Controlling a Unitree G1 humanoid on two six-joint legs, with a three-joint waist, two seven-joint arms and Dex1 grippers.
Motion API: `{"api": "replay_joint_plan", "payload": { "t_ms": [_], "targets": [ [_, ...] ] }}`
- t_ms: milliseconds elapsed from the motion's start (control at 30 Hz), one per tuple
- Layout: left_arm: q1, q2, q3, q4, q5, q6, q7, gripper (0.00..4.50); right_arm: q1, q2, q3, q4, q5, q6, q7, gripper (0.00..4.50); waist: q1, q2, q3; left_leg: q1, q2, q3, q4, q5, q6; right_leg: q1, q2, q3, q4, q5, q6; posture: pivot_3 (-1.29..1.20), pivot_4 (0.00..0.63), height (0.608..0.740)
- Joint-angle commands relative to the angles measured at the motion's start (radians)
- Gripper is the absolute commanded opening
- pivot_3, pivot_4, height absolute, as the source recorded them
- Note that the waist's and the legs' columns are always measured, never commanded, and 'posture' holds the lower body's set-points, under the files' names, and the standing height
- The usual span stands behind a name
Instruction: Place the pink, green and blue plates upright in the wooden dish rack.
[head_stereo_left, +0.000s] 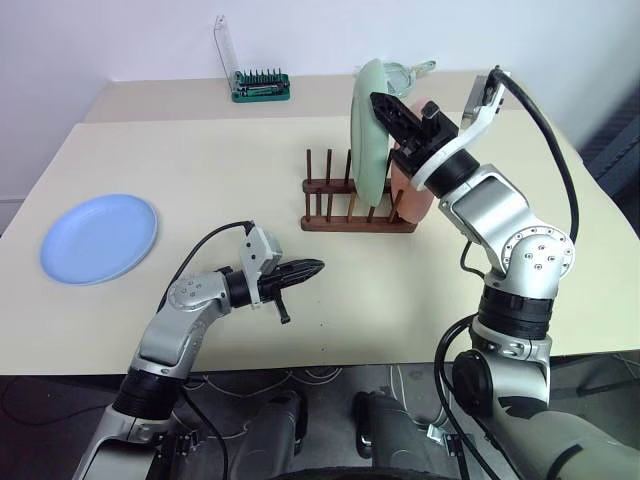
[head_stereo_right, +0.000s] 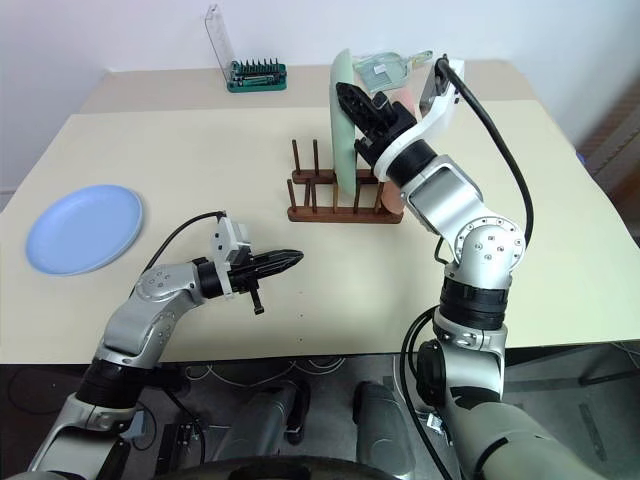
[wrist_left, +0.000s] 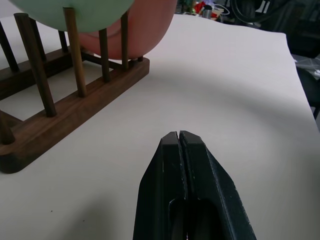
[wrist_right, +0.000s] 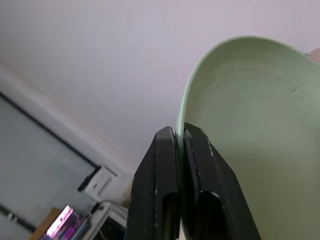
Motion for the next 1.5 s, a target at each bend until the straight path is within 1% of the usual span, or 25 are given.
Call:
{"api": "replay_joint_plan", "payload": {
  "t_ms": [33,167,200,267,300,333,367,500,633,767,933,1033,1067,1167,1200,1233,1267,1300,1367,1467,1500],
  "targets": [
    [0.000,0.001,0.008,-0.029,-0.009,-0.013,-0.002,0.00,-0.035,0.011,-0.019,0.016,0.027,-0.021,-0.018,0.03,0.000,0.000,0.000,0.000,0.000,0.000,0.000,0.000,0.000,0.000,0.000,0.000,0.000,0.000,0.000,0.00,0.150,0.735],
    [-0.004,0.000,0.007,-0.029,-0.009,-0.012,-0.001,0.00,-0.049,0.010,-0.031,0.071,0.024,-0.025,-0.033,0.03,-0.001,0.000,0.000,0.000,0.000,0.000,0.000,0.000,0.000,0.000,0.000,0.000,0.000,0.000,0.000,0.00,0.150,0.735],
    [-0.003,0.000,0.007,-0.031,-0.009,-0.012,-0.001,0.00,-0.052,0.010,-0.034,0.085,0.025,-0.024,-0.034,0.32,-0.001,0.000,0.000,0.000,0.000,0.000,0.000,0.000,0.000,0.000,0.000,0.000,0.000,0.000,0.000,0.00,0.150,0.735],
    [-0.001,-0.001,0.008,-0.034,-0.011,-0.011,0.000,0.00,-0.056,0.011,-0.040,0.103,0.028,-0.022,-0.035,0.99,-0.001,0.000,0.000,0.000,0.000,0.000,0.000,0.000,0.000,0.000,0.000,0.000,0.000,0.000,0.000,0.00,0.150,0.735],
    [-0.001,-0.001,0.008,-0.035,-0.011,-0.011,0.001,0.00,-0.057,0.012,-0.042,0.107,0.028,-0.020,-0.034,1.41,-0.001,0.000,0.000,0.000,0.000,0.000,0.000,0.000,0.000,0.000,0.000,0.000,0.000,0.000,0.000,0.00,0.150,0.735],
    [-0.001,-0.001,0.008,-0.036,-0.012,-0.010,0.001,0.00,-0.058,0.011,-0.042,0.108,0.027,-0.019,-0.033,1.89,-0.001,0.000,0.000,0.000,0.000,0.000,0.000,0.000,0.000,0.000,0.000,0.000,0.000,0.000,0.000,0.00,0.150,0.735],
    [0.000,-0.001,0.009,-0.037,-0.011,-0.011,0.002,0.00,-0.058,0.011,-0.041,0.109,0.028,-0.017,-0.032,2.52,-0.001,0.000,0.000,0.000,0.000,0.000,0.000,0.000,0.000,0.000,0.000,0.000,0.000,0.000,0.000,0.00,0.150,0.735],
    [0.005,0.000,0.009,-0.041,-0.011,-0.010,0.004,0.00,-0.058,0.003,-0.027,0.096,0.016,-0.007,-0.018,4.45,-0.001,0.000,0.000,0.000,0.000,0.000,0.000,0.000,0.000,0.000,0.000,0.000,0.000,0.000,0.000,0.00,0.150,0.735],
    [0.006,-0.001,0.011,-0.043,-0.012,-0.012,0.006,0.00,-0.071,-0.079,0.038,0.028,-0.077,0.021,0.080,4.45,0.000,0.000,0.000,0.000,0.000,0.001,0.000,0.000,0.000,0.000,0.000,0.000,0.000,0.000,0.000,0.00,0.150,0.735],
    [0.002,-0.001,0.015,-0.038,-0.008,-0.019,0.011,0.00,-0.097,-0.149,0.073,-0.017,-0.135,0.043,0.134,4.45,0.000,0.000,0.000,0.000,0.000,0.001,0.000,0.000,0.000,0.000,0.000,0.000,0.000,0.000,0.000,0.00,0.150,0.735],
    [0.001,0.001,0.022,-0.039,-0.006,-0.025,0.021,0.00,-0.127,-0.187,0.065,-0.065,-0.113,0.075,0.157,4.45,-0.001,0.000,0.000,0.000,0.000,0.001,0.000,0.000,0.000,0.000,0.000,0.000,-0.001,-0.001,-0.001,0.00,0.150,0.735],
    [0.005,0.006,0.042,-0.045,-0.008,-0.026,0.040,0.00,-0.130,-0.222,0.074,-0.110,-0.117,0.097,0.202,4.45,0.000,0.000,0.000,0.000,0.000,0.000,0.000,0.000,0.000,0.000,0.000,0.000,-0.001,-0.001,-0.001,0.00,0.150,0.735],
    [0.009,0.008,0.053,-0.051,-0.013,-0.025,0.048,0.00,-0.129,-0.242,0.084,-0.129,-0.129,0.101,0.233,4.45,0.001,0.000,0.000,0.000,0.000,0.001,0.000,0.000,0.000,0.000,0.000,0.000,-0.001,-0.001,-0.001,0.00,0.150,0.735],
    [0.017,0.009,0.118,-0.068,-0.039,-0.011,0.093,0.00,-0.121,-0.331,0.145,-0.197,-0.239,0.074,0.368,4.45,0.001,0.000,0.000,-0.001,0.000,0.001,0.000,0.000,0.000,0.000,0.000,0.000,-0.001,-0.001,-0.001,0.00,0.150,0.735],
    [0.018,0.011,0.149,-0.069,-0.041,-0.002,0.125,0.51,-0.116,-0.367,0.173,-0.219,-0.288,0.053,0.423,4.50,0.002,0.000,0.000,-0.001,0.000,0.000,0.000,0.000,0.000,-0.001,0.000,0.000,-0.001,-0.001,-0.001,0.00,0.150,0.735],
    [0.018,0.012,0.187,-0.067,-0.046,0.007,0.163,0.76,-0.109,-0.402,0.204,-0.240,-0.346,0.024,0.482,4.50,0.002,0.000,0.000,-0.001,0.000,0.001,0.000,0.000,0.000,-0.001,0.000,0.000,-0.002,-0.001,-0.001,0.00,0.150,0.735],
    [0.017,0.013,0.232,-0.064,-0.047,0.015,0.208,1.31,-0.102,-0.431,0.234,-0.254,-0.399,-0.005,0.535,4.50,0.001,0.000,0.000,-0.001,0.000,0.001,0.000,0.000,0.000,-0.001,0.000,0.000,-0.001,-0.001,-0.001,0.00,0.150,0.735],
    [0.017,0.014,0.261,-0.063,-0.050,0.021,0.237,1.72,-0.097,-0.448,0.254,-0.261,-0.436,-0.026,0.573,4.50,0.000,0.000,0.000,-0.001,0.001,0.001,0.000,0.000,0.000,-0.001,0.000,0.000,-0.001,-0.001,0.000,0.00,0.150,0.735],
    [0.021,0.026,0.347,-0.068,-0.044,0.037,0.322,2.63,-0.079,-0.472,0.301,-0.270,-0.518,-0.083,0.656,4.50,-0.002,0.000,0.001,-0.001,0.001,0.001,0.000,0.000,0.000,-0.001,0.000,-0.001,-0.001,-0.003,0.003,0.00,0.150,0.735],
    [0.027,0.055,0.462,-0.085,-0.027,0.071,0.445,4.15,-0.049,-0.486,0.368,-0.278,-0.627,-0.164,0.762,4.50,-0.001,-0.001,0.001,-0.001,0.001,0.001,0.000,0.000,0.000,-0.001,0.000,-0.001,-0.001,-0.002,0.004,0.00,0.150,0.735],
    [0.025,0.066,0.502,-0.091,-0.023,0.090,0.492,4.46,-0.044,-0.477,0.375,-0.271,-0.640,-0.175,0.782,4.50,0.000,-0.001,0.001,-0.001,0.001,0.001,0.000,0.000,0.000,-0.001,0.000,-0.001,-0.002,-0.002,0.004,0.00,0.150,0.735]
  ]
}}
